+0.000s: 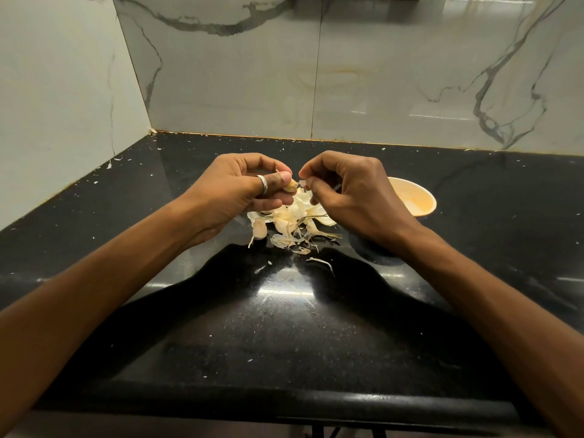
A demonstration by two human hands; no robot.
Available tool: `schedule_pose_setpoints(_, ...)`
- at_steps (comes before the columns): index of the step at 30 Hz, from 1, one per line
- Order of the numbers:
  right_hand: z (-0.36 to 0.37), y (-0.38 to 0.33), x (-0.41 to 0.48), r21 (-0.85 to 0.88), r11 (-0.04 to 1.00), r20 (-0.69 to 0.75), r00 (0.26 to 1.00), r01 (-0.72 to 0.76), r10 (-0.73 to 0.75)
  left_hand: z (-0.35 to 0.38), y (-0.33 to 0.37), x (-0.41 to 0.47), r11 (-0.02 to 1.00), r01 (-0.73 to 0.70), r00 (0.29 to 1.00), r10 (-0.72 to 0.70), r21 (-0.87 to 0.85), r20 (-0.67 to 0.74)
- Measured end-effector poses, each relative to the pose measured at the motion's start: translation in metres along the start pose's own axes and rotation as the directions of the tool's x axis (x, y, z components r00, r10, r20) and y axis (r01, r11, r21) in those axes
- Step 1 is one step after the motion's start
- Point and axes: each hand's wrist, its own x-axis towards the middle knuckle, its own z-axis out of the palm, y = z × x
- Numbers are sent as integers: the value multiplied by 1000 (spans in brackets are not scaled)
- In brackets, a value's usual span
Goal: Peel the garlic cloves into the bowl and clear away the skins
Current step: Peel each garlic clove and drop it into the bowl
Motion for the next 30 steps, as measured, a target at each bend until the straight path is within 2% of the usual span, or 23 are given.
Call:
schedule_pose_setpoints(9, 3, -1, -2, -60, 998, -4, 1000, 6, -7, 2, 0, 0, 998, 48, 999, -49, -51, -18)
schedule_pose_setpoints(12, 4, -2, -2, -21, 1000, -27, 1000, -10, 10, 2, -1, 1, 997, 49, 999, -50, -65, -15)
schedule_pose_setpoints(17, 8, -4, -2, 66, 998, 27, 999, 24, -26, 2, -4, 2, 999, 18, 1000, -19, -27, -15)
schedule_pose_setpoints(22, 10, -4, -2, 60, 997, -35, 998, 57, -55, 6, -7, 2, 1000, -20, 999, 20, -9, -26)
schedule_pose_setpoints(26, 11, -6, -3, 35, 998, -75, 996, 46, -43, 5, -8, 1, 993, -70, 996, 74, 99, -40)
schedule_pose_setpoints(30, 9, -3, -3, -32, 999, -91, 995, 37, -40, 1, -8, 3, 910, -220, 955, 274, 351, -110)
